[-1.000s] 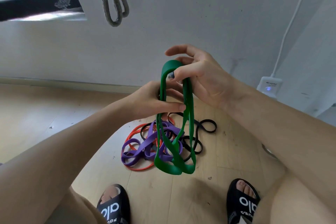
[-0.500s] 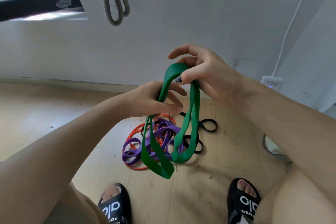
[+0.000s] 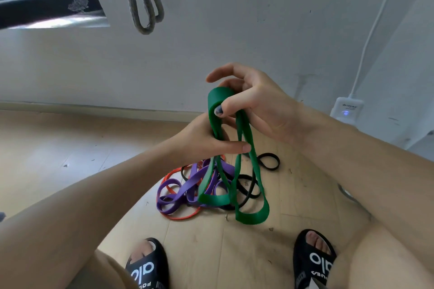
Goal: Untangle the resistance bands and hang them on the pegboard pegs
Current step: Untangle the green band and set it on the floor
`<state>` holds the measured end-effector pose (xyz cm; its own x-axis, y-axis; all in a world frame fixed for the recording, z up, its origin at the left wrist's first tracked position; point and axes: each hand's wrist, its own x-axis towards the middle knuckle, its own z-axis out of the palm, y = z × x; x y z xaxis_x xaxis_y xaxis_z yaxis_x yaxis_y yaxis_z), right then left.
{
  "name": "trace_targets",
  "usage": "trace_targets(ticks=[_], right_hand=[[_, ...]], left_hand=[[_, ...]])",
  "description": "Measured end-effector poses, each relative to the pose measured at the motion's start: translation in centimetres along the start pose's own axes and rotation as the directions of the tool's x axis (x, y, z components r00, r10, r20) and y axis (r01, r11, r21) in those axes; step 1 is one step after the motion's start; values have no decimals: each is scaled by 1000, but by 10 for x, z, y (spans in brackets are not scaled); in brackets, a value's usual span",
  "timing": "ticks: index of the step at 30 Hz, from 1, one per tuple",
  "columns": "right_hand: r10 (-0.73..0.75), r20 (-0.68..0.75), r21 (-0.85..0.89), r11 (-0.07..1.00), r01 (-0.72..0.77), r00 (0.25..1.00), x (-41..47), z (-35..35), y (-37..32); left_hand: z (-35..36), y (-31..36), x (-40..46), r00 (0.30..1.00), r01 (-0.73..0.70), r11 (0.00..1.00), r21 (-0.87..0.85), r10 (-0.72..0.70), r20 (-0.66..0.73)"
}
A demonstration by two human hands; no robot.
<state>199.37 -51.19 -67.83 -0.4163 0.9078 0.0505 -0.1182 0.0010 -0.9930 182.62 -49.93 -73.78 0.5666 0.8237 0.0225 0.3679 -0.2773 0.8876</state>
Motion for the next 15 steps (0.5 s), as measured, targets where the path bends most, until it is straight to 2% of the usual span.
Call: trace_targets(ticks=[7,15], right_hand=[[16,-16,-58,998,-17,1000,-1,1,0],[4,-9,25,1000,-4,1000,-3,-2,-4]], left_hand=[[19,-1,6,997,-15,996,-87,9,-76],[17,-1,6,996,-17,997,-77,10,-90]])
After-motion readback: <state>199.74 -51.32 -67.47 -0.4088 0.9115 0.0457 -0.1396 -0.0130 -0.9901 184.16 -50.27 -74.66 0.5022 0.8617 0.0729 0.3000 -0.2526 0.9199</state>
